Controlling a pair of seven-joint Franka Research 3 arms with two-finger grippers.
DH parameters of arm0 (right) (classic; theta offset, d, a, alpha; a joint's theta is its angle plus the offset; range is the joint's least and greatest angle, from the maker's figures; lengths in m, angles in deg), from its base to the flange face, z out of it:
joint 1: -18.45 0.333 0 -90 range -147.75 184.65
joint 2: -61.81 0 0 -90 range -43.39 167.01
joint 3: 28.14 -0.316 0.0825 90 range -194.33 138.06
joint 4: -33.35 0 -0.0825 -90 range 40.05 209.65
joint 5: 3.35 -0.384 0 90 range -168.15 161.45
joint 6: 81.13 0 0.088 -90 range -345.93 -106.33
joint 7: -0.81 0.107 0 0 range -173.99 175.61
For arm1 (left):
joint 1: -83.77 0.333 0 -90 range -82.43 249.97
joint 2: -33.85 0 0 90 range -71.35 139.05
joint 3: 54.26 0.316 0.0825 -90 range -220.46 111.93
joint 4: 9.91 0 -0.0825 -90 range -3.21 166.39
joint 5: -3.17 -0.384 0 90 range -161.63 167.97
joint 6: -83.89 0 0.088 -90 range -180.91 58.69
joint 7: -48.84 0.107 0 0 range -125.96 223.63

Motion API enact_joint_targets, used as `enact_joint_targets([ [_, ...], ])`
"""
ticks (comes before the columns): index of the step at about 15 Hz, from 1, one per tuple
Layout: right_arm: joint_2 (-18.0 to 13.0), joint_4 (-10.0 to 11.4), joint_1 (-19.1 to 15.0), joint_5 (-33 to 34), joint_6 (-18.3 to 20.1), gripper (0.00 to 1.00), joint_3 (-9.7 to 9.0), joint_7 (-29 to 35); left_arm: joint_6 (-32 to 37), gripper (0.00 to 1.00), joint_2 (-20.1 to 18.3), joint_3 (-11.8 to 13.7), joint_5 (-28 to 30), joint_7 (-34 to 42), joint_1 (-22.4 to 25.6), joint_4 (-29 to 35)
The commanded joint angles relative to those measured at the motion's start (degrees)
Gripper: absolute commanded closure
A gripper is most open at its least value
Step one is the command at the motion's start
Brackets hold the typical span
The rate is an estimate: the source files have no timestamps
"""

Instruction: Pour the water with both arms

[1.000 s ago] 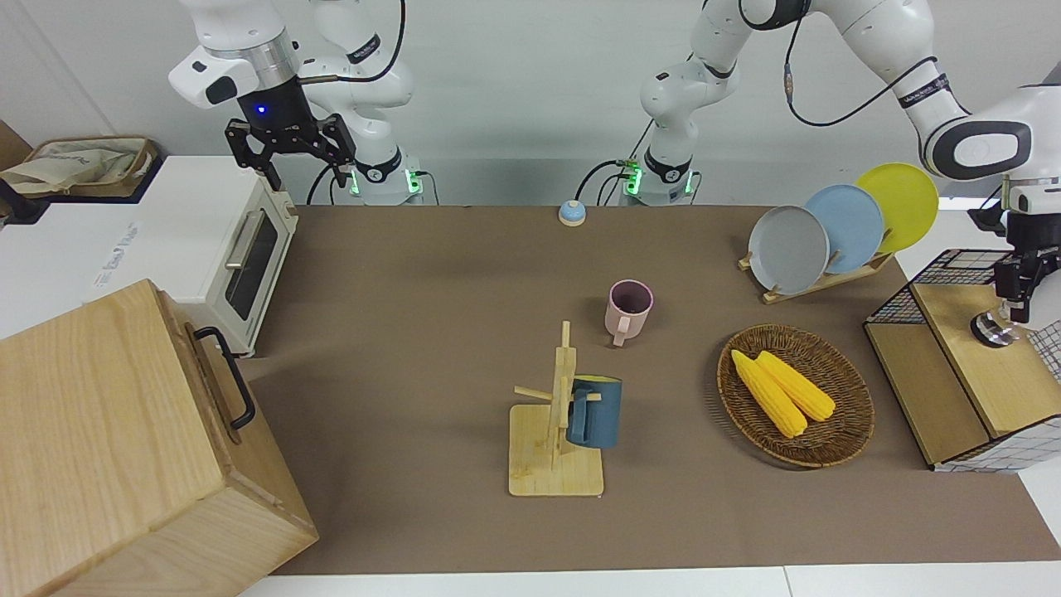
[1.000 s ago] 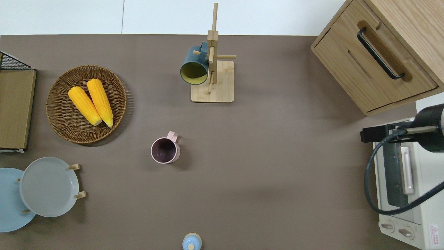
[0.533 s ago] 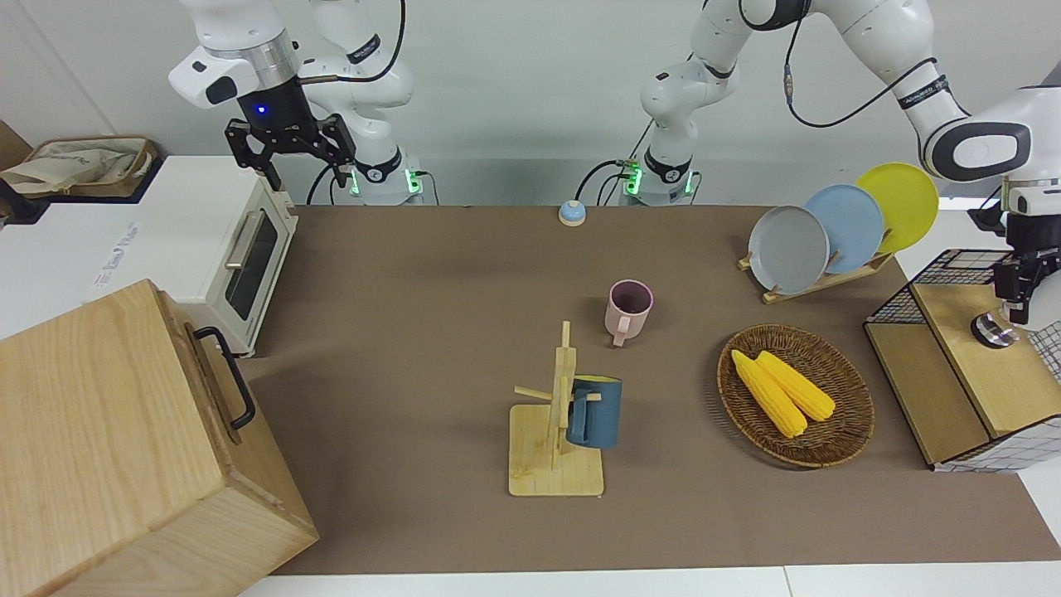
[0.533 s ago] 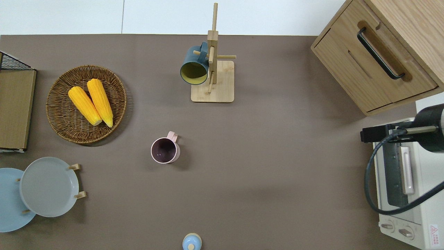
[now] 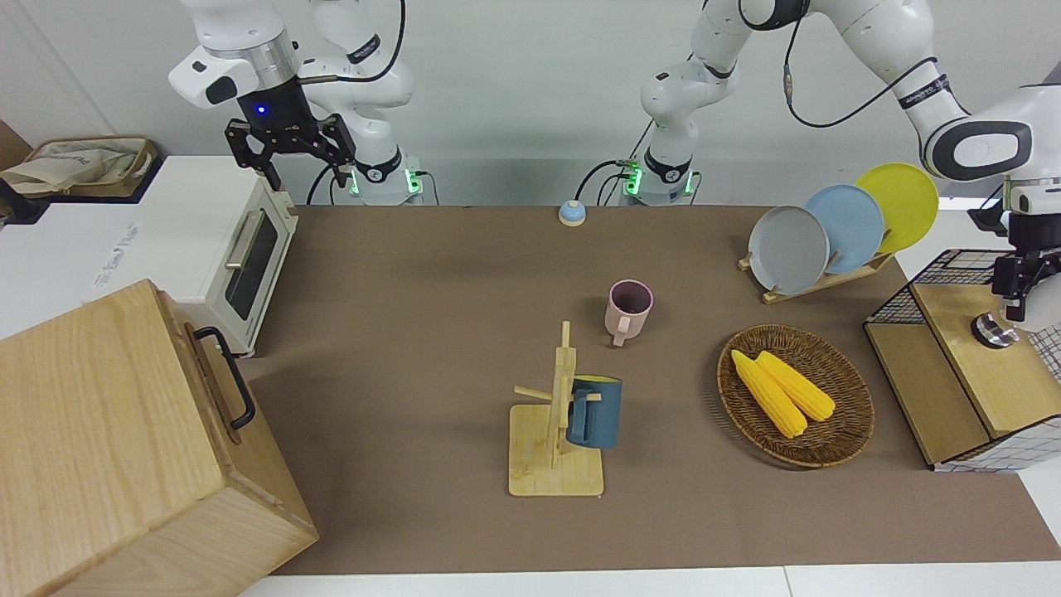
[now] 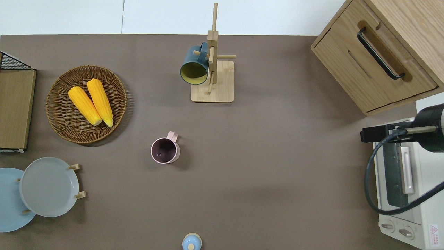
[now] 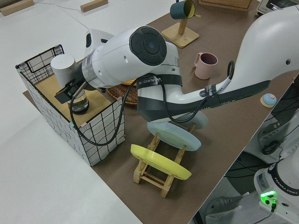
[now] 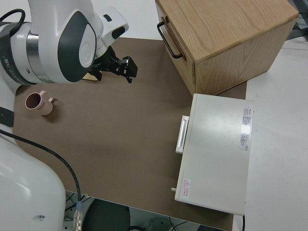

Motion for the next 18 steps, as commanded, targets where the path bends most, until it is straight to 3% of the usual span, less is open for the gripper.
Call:
enact_joint_targets([
  [1,-0.91,0.68,-0.21,-1.07,0.09,0.007,0.16,-0.47,1.20,0.00,-1.00,0.59,-2.60,0.74,-0.15,-0.08],
  [9,-0.91,0.68,-0.21,-1.07,0.09,0.007,0.07,-0.47,7.54,0.00,-2.84,2.35,-6.73,-2.50,0.73,-0.25],
  [18,-0.91,0.68,-0.21,-1.07,0.09,0.009,0.07,-0.47,15.79,0.00,-5.30,2.35,-19.82,-17.61,0.20,-1.74],
])
